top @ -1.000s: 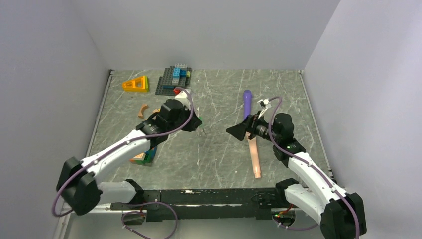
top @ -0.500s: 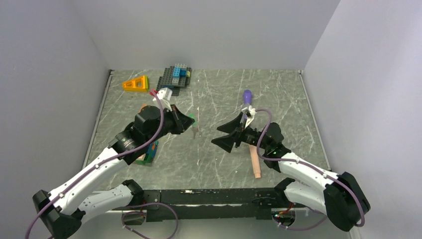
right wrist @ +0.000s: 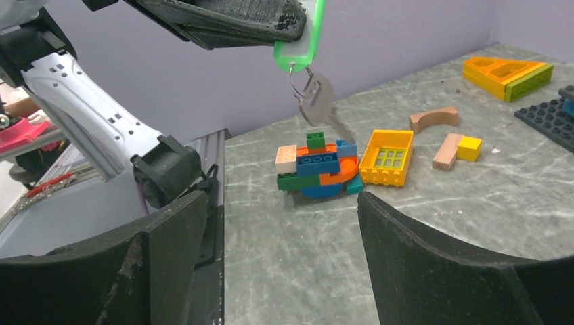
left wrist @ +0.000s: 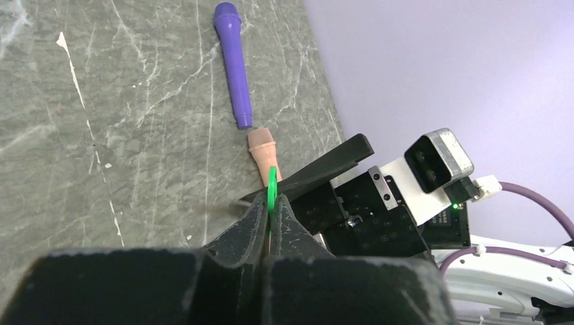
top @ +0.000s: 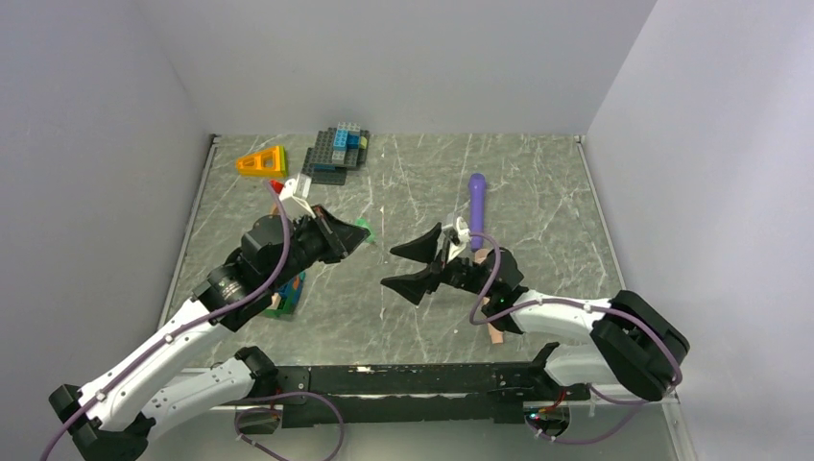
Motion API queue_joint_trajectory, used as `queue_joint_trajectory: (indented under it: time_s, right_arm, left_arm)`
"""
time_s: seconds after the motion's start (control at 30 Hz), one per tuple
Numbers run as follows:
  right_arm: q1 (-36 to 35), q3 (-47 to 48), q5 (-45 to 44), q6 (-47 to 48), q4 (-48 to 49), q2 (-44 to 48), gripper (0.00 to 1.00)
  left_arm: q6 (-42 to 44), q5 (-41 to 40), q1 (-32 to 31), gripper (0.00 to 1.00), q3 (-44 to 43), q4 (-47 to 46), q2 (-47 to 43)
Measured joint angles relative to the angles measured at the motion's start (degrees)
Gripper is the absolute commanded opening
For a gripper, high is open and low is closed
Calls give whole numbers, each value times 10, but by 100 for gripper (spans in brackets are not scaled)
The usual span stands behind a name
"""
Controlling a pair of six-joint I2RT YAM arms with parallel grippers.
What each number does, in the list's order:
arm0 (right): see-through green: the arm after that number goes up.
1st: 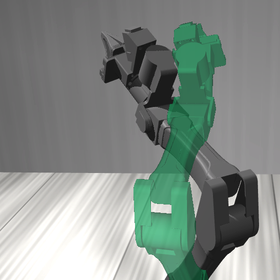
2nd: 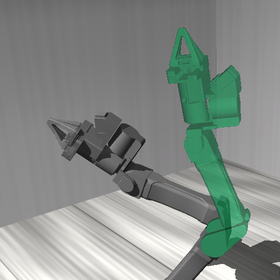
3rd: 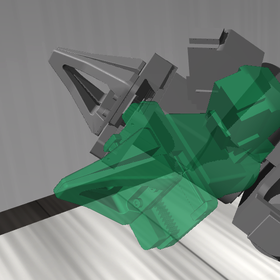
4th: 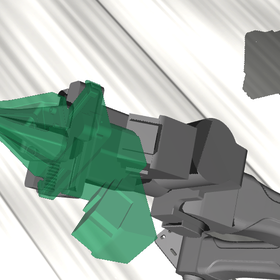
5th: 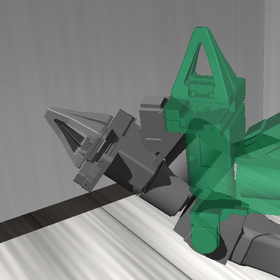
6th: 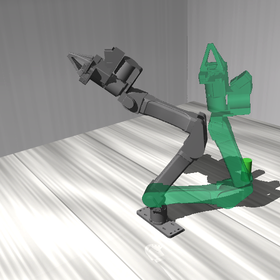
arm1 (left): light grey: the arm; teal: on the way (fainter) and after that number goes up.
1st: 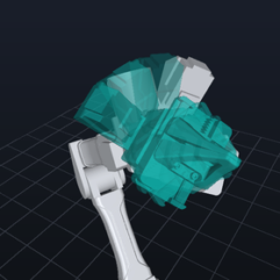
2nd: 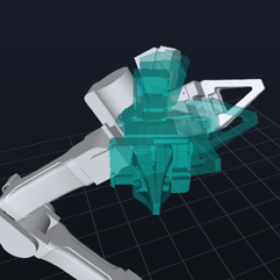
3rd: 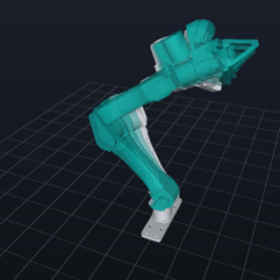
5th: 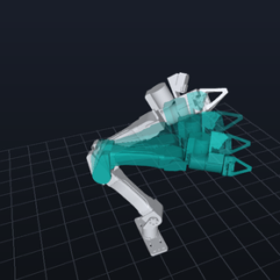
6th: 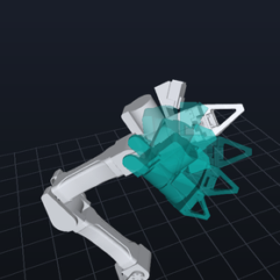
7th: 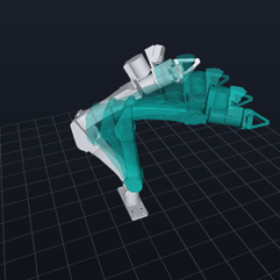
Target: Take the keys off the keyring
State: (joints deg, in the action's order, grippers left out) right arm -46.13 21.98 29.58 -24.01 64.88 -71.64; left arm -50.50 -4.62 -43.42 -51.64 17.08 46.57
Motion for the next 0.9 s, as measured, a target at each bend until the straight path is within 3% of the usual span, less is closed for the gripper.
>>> queue_joint_trajectory:
  time_s: [0.5, 0.9]
  right_arm:
    - [-49, 52, -84, 35, 86, -63, 78]
    - [-86, 82, -125, 64, 90, -96, 59]
  left_arm:
    - [-20, -9, -10, 0, 9, 0, -31]
    - [-28, -13, -13, 0, 19, 0, -49]
